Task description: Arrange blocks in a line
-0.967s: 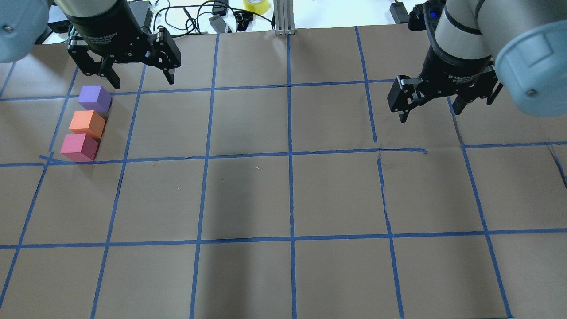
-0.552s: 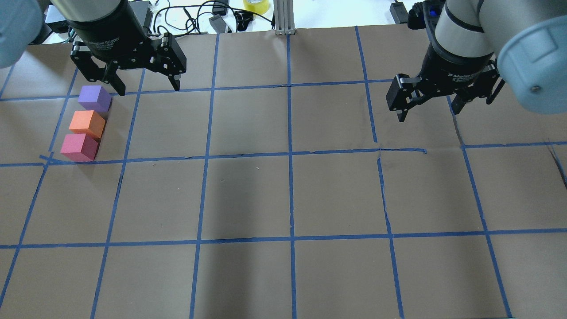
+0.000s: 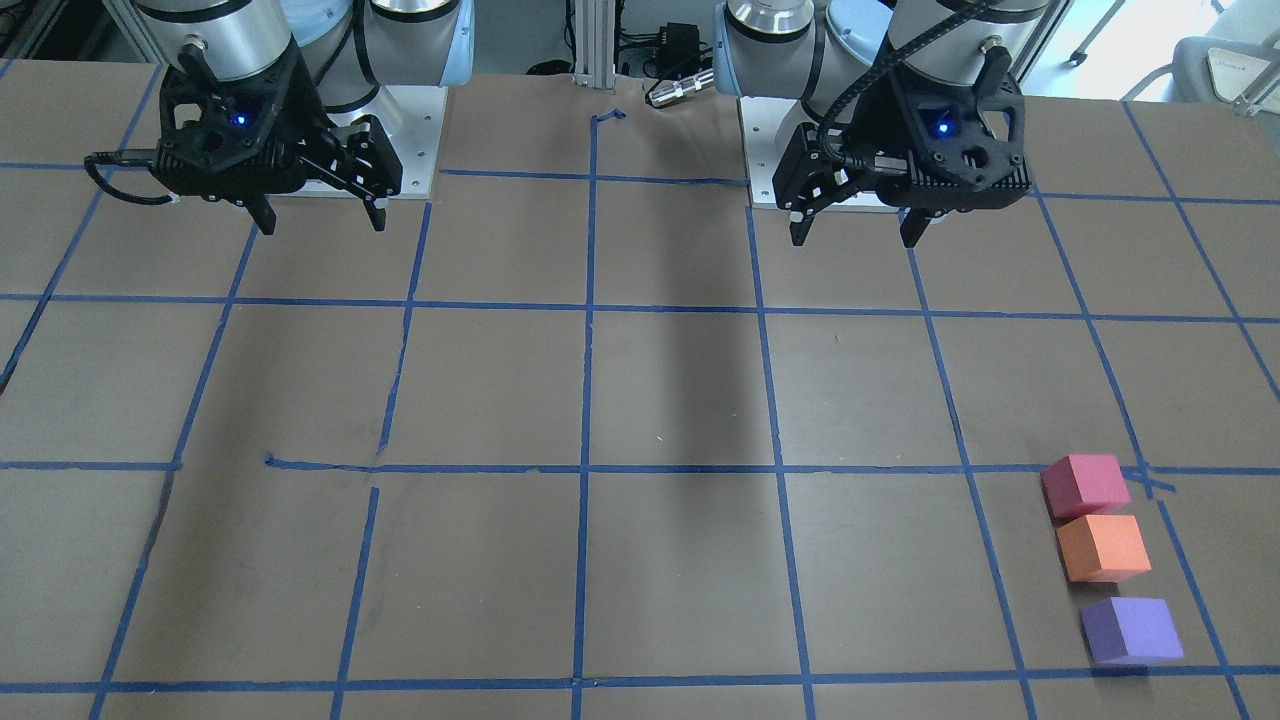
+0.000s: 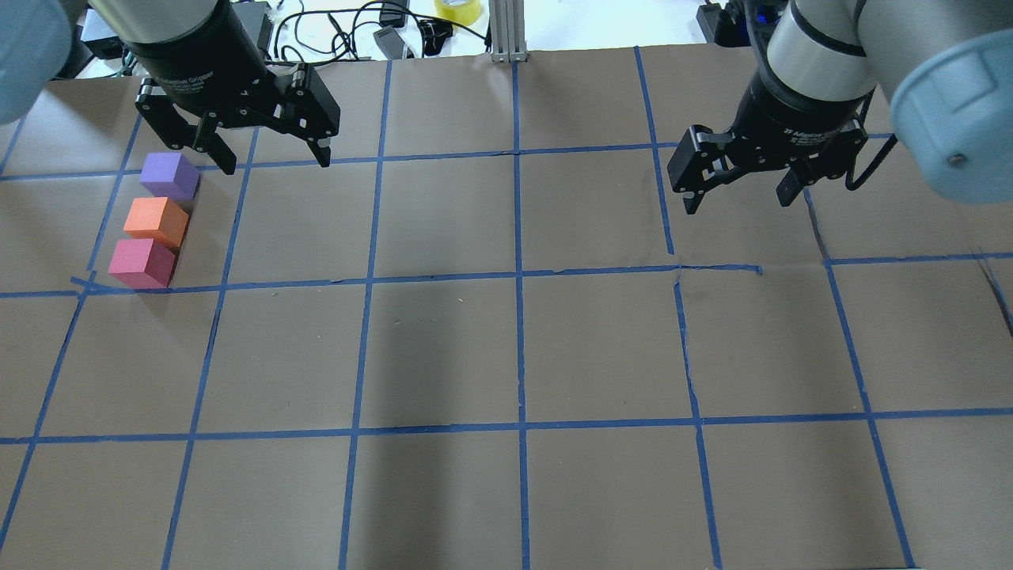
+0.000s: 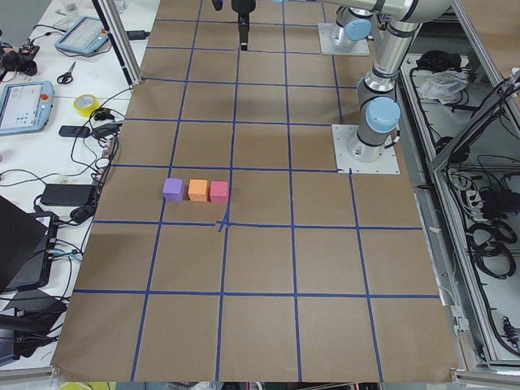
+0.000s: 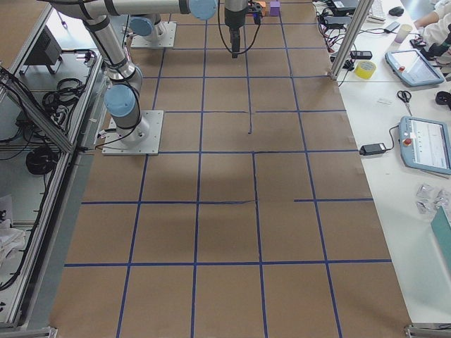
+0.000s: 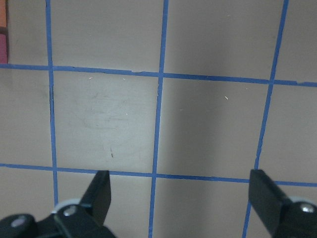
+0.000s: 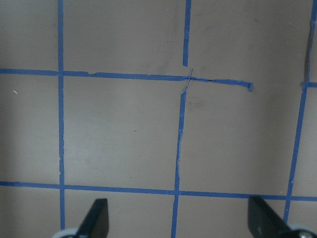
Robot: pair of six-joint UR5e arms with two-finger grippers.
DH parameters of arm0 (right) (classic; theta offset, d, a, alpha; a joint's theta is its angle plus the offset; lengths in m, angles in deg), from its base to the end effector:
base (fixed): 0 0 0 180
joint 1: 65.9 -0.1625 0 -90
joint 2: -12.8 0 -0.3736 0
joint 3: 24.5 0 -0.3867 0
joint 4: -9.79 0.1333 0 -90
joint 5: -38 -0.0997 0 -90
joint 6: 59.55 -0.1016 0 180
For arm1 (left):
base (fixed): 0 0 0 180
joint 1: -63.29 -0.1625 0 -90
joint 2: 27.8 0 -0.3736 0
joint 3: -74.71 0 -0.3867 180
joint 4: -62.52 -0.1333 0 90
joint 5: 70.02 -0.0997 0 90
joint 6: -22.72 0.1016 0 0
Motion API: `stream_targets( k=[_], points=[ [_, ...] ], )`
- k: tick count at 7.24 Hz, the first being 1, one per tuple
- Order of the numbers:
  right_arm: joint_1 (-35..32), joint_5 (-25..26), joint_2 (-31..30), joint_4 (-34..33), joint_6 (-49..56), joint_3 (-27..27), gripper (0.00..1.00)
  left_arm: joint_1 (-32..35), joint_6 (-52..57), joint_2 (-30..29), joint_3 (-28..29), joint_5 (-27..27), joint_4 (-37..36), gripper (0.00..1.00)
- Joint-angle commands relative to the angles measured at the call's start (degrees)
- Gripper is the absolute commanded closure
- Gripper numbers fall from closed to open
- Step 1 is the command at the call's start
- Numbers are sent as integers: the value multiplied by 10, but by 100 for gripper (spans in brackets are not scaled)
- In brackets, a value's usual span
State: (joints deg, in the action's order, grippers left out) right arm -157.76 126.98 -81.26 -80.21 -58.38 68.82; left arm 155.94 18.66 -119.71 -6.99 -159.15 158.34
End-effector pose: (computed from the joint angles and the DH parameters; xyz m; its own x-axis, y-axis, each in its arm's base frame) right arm 0.1500 -0.4566 0.4399 -0.9984 -0.0531 -0.0175 -0.0529 0.9985 -0.0133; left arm -0.1577 -0.4907 0.4783 -0.9996 -0.0245 0.0158 -0.0246 0.9997 -0.0088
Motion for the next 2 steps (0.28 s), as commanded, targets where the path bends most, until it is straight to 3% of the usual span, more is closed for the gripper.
stream_targets(
  k=[1,2],
  points=[
    [1,1,-3,-1,0,0,0,0,6,8,-2,-2,0,0],
    [0,1,-4,0,-1,0,0,-1,6,10,-2,-3,1,0]
  ],
)
